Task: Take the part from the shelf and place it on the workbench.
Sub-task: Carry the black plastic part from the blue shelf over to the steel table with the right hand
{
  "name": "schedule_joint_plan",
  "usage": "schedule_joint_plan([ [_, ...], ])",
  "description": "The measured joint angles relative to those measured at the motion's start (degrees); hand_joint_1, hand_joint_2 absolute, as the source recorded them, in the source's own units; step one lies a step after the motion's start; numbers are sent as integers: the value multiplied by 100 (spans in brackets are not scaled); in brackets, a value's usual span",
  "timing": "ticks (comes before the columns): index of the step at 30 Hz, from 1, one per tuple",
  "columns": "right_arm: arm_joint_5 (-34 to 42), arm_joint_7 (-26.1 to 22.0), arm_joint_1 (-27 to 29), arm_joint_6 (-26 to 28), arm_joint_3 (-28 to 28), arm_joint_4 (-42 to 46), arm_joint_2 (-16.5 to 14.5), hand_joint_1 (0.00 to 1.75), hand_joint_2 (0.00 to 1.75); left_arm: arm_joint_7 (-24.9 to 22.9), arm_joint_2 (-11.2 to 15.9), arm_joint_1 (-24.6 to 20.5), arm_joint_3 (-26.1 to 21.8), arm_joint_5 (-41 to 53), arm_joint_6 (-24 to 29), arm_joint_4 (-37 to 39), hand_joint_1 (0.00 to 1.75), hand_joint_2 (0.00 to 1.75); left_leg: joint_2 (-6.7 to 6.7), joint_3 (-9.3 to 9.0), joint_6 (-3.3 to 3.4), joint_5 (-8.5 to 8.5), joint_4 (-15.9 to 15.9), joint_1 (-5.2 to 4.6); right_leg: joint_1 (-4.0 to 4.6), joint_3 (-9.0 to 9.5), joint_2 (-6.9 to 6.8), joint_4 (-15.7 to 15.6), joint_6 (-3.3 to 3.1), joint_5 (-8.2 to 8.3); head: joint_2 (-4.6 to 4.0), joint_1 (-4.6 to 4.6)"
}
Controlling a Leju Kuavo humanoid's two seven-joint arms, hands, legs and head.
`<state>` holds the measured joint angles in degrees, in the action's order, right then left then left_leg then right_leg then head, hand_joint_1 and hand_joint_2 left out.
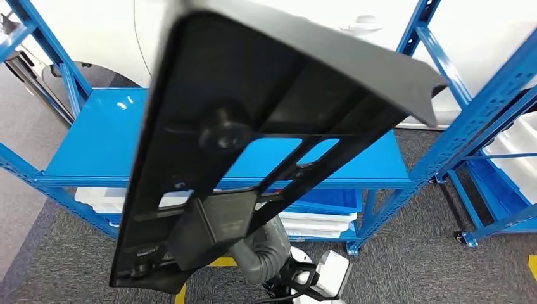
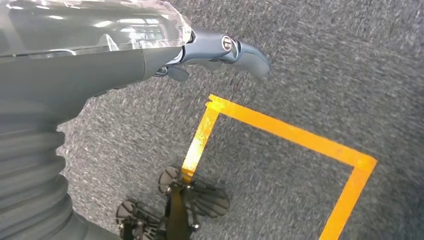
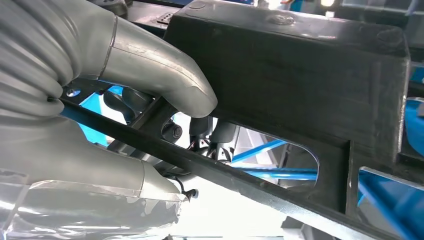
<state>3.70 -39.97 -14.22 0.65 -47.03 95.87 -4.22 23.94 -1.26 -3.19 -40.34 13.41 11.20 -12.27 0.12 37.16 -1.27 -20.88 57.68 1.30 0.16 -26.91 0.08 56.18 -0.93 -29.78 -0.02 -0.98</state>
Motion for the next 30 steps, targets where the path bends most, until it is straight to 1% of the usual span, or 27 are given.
schedule_joint_plan([
  [1, 12, 1, 19, -69, 30, 2, 2, 175, 175, -8, 0, 5, -1, 17, 4, 1, 0, 175, -4, 45, -23, -131, 87, 1, -10, -56, -10, -12, -54, 70, 0, 0],
  [2, 29, 1, 38, -140, 58, 2, 4, 175, 175, -18, 0, 10, -1, 31, 7, 1, 0, 175, -7, 117, -41, -366, 279, 2, -17, -123, -19, -29, -99, 146, 0, 0],
  [4, 73, 2, 76, -262, 108, 1, 3, 175, 175, -31, -1, 9, -2, 51, 7, 1, 0, 175, -6, 298, -70, -963, 966, 9, 10, -289, -30, -22, -150, 281, 0, 0],
  [5, 86, 2, 97, -302, 132, 1, 4, 175, 175, -32, 1, 6, -2, 56, 6, 1, 0, 175, -6, 361, -84, -1132, 1329, 10, 26, -376, -34, -11, -154, 346, 0, 0],
  [6, 95, 2, 118, -331, 158, 0, 4, 175, 175, -32, 3, 3, -3, 62, 4, 0, 0, 175, -6, 366, -92, -1160, 1588, 10, 39, -470, -37, 6, -155, 408, 0, 0],
  [7, 97, 2, 132, -353, 180, -1, 3, 175, 175, -32, 4, 2, -3, 71, 2, -1, 0, 175, -6, 285, -92, -1063, 1673, 9, 48, -570, -38, 31, -150, 467, 0, 0],
  [8, 97, 2, 142, -371, 200, -1, 3, 175, 175, -32, 5, 0, -3, 84, -1, -1, 0, 175, -6, 107, -82, -902, 1549, 9, 53, -667, -38, 62, -140, 518, 0, -1],
  [9, 97, 2, 148, -389, 222, 1, 2, 175, 175, -32, 5, -7, -3, 96, -4, -1, 0, 175, -7, -170, -62, -776, 1244, 8, 56, -755, -36, 101, -126, 564, 1, -1],
  [10, 97, 2, 152, -407, 245, 3, -2, 175, 175, -32, 7, -20, -3, 108, -6, -2, 0, 175, -8, -500, -38, -760, 810, -4, 65, -831, -34, 144, -106, 602, 1, -2],
  [11, 96, 2, 154, -424, 269, 5, -7, 175, 175, -33, 9, -36, -3, 119, -7, -2, 0, 175, -12, -780, -6, -809, 423, -17, 70, -882, -36, 179, -79, 638, 1, -2],
  [12, 92, 2, 156, -440, 291, 9, -12, 175, 175, -33, 11, -47, -3, 126, -7, -3, 0, 175, -17, -964, 26, -882, 132, -36, 72, -910, -39, 204, -47, 674, 1, -2],
  [13, 84, 2, 158, -459, 309, 12, -17, 175, 175, -36, 15, -54, -3, 137, -7, -3, 0, 175, -21, -1037, 62, -933, -23, -60, 68, -927, -43, 213, -12, 714, 1, -1],
  [14, 71, 2, 162, -476, 322, 14, -19, 175, 175, -39, 19, -50, -4, 150, -7, -3, 0, 175, -23, -1014, 103, -907, -53, -63, 63, -938, -45, 209, 26, 762, 1, -1],
  [15, 50, 1, 168, -490, 334, 16, -18, 175, 175, -44, 21, -46, -4, 165, -1, -2, 0, 175, -10, -964, 142, -853, -67, -60, 51, -963, -35, 223, 62, 758, 1, 0],
  [16, 23, 1, 175, -500, 346, 17, -17, 175, 175, -51, 24, -45, -5, 181, 6, -2, 0, 175, 0, -905, 188, -797, -74, -51, 40, -1012, -25, 293, 99, 660, 1, 0],
  [17, -9, 1, 181, -504, 355, 17, -15, 175, 175, -56, 28, -43, -5, 198, 16, -1, 0, 175, 10, -832, 227, -731, -87, -37, 28, -1086, -15, 458, 136, 458, 0, 0],
  [19, -61, 2, 188, -520, 362, 14, -13, 175, 175, -72, 38, -41, -7, 219, 33, -2, 0, 175, 2, -663, 265, -611, -87, -35, -12, -1277, -8, 1072, 197, -111, 0, 0],
  [20, -78, 2, 190, -536, 363, 5, -12, 175, 175, -84, 43, -37, -10, 224, 40, -2, 0, 175, -12, -580, 264, -545, -84, -36, -26, -1362, -9, 1439, 217, -297, 0, 0],
  [21, -93, 2, 190, -553, 364, -10, -9, 175, 175, -97, 45, -32, -17, 224, 45, -2, 0, 175, -33, -498, 255, -482, -79, -36, -35, -1399, -8, 1720, 229, -344, 0, 0],
  [22, -111, 2, 188, -568, 364, -31, -6, 175, 175, -109, 46, -29, -27, 223, 51, -1, 0, 175, -60, -419, 244, -420, -72, -36, -41, -1360, -8, 1849, 231, -258, 0, 0],
  [23, -130, 2, 185, -578, 364, -55, -2, 175, 175, -118, 47, -27, -39, 223, 56, -1, 0, 175, -95, -348, 230, -363, -66, -36, -43, -1214, 1, 1761, 223, -91, 0, 0],
  [24, -150, 2, 178, -584, 364, -78, 1, 175, 175, -126, 47, -27, -55, 225, 62, -1, 0, 175, -138, -289, 214, -312, -59, -36, -44, -962, 37, 1460, 204, 78, 0, 0],
  [25, -169, 3, 164, -589, 363, -98, 2, 175, 175, -134, 45, -29, -71, 226, 66, -1, 0, 175, -183, -243, 193, -267, -54, -34, -43, -655, 141, 1030, 167, 148, 1, 0],
  [26, -187, 3, 145, -594, 362, -115, 2, 175, 175, -142, 43, -36, -84, 229, 67, -2, 0, 175, -231, -208, 169, -225, -49, -35, -44, -365, 257, 588, 131, 140, 1, -1],
  [27, -207, 4, 123, -596, 361, -129, 3, 175, 175, -145, 45, -45, -96, 237, 66, -2, 0, 175, -277, -183, 139, -181, -48, -31, -36, -166, 351, 262, 101, 88, 1, -1],
  [28, -227, 4, 101, -596, 358, -140, 4, 175, 175, -145, 46, -52, -104, 249, 63, -3, 0, 175, -324, -161, 105, -138, -51, -25, -24, -67, 404, 82, 76, 26, 1, -1],
  [30, -262, 4, 74, -595, 349, -159, 8, 175, 175, -142, 65, -50, -119, 280, 59, -3, 0, 175, -425, -136, 29, -64, -62, -10, -11, -47, 311, 1, 27, 45, 0, 0],
])
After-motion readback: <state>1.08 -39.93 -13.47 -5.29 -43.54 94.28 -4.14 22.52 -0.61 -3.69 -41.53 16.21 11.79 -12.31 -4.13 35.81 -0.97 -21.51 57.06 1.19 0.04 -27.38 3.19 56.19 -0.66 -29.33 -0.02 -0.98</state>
